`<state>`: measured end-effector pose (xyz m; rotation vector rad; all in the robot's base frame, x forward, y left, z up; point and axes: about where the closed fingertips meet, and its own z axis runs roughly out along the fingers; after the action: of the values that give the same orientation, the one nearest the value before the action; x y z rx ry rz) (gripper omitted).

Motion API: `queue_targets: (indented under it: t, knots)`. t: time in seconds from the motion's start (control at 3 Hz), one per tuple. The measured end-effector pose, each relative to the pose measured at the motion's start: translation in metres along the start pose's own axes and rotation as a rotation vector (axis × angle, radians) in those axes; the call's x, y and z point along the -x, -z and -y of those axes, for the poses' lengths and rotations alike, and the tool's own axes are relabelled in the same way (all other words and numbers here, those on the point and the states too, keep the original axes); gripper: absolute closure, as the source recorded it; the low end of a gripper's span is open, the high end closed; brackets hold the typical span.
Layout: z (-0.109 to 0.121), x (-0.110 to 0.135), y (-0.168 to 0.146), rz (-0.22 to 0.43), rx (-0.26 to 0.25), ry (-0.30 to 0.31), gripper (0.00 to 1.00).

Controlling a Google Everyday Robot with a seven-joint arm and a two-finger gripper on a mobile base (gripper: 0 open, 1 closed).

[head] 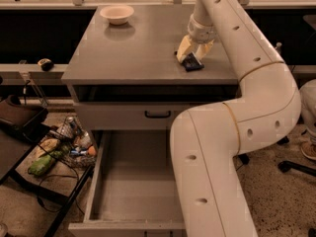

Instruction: Place rxbar blueberry into middle drawer

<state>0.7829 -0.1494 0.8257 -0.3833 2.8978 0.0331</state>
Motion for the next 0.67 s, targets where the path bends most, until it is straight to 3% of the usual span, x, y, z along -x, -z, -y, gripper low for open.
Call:
queue_targets:
  t: [0.67]
  knots:
    - [0.0, 0.0, 0.0, 0.0, 0.0, 0.0, 1.0]
